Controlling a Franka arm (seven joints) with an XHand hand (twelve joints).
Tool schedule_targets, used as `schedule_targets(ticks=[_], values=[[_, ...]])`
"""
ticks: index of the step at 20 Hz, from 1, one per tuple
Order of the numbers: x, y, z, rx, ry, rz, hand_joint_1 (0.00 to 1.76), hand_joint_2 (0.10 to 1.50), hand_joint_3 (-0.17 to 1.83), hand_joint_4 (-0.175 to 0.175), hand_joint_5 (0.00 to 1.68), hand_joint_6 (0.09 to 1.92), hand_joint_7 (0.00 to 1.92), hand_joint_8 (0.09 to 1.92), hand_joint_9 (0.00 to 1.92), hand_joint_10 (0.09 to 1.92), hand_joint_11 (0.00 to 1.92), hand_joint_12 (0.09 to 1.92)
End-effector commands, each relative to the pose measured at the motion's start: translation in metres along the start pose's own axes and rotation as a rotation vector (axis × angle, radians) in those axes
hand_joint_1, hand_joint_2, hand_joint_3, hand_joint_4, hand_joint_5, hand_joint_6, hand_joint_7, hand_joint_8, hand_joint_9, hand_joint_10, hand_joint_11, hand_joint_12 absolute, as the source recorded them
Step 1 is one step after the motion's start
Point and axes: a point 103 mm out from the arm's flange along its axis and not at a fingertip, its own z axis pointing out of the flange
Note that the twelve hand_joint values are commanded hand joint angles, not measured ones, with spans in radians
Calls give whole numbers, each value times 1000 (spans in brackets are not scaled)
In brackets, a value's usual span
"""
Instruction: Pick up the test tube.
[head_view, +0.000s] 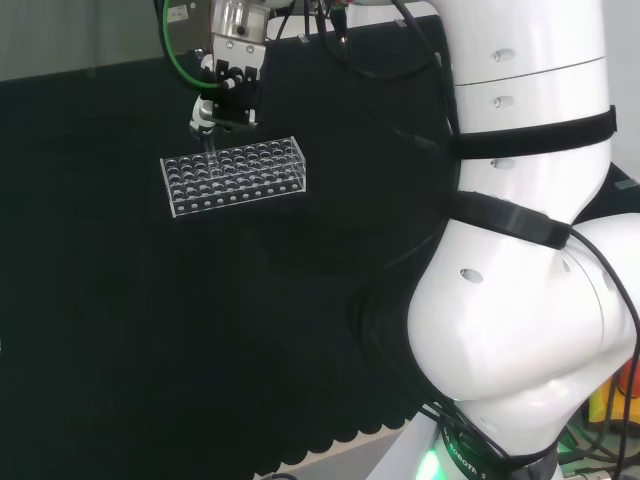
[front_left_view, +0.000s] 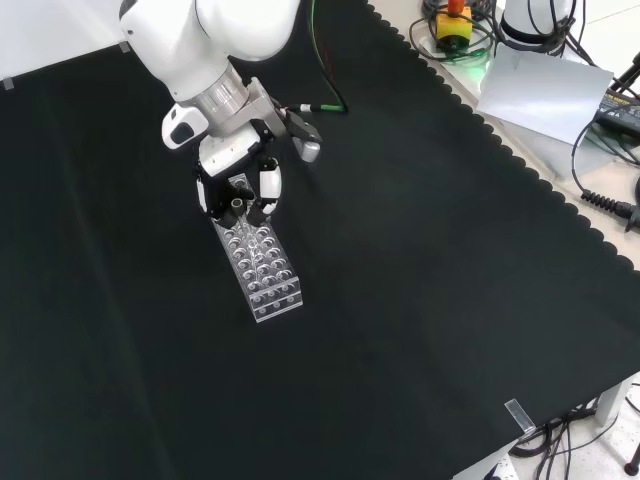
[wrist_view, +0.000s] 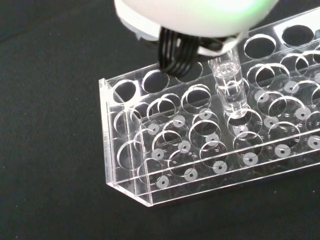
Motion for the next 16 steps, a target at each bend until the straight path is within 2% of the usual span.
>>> schedule_targets(ticks=[1, 3, 5, 6, 10, 16], values=[[-4, -6, -10, -7, 24, 4, 1317, 597, 783, -175, 1234, 751, 1289, 762, 1491, 716, 1108, 1015], [-5, -9, -16, -11, 43, 7, 1391, 589, 769, -175, 1235, 737, 1307, 773, 1340, 710, 1102, 1010], [-6, -11, -23, -14, 70, 12, 1421, 586, 764, -175, 1235, 731, 1313, 777, 1278, 708, 1098, 1007], [-6, -12, -27, -14, 88, 18, 1386, 584, 776, -175, 1241, 729, 1310, 764, 1348, 722, 1102, 1010], [-3, -17, -44, -23, 126, 14, 1426, 579, 772, -175, 1240, 726, 1317, 773, 1273, 710, 1098, 1008], [-1, -28, -76, -54, 148, -9, 1432, 579, 770, -175, 1238, 727, 1317, 775, 1260, 712, 1098, 1008]])
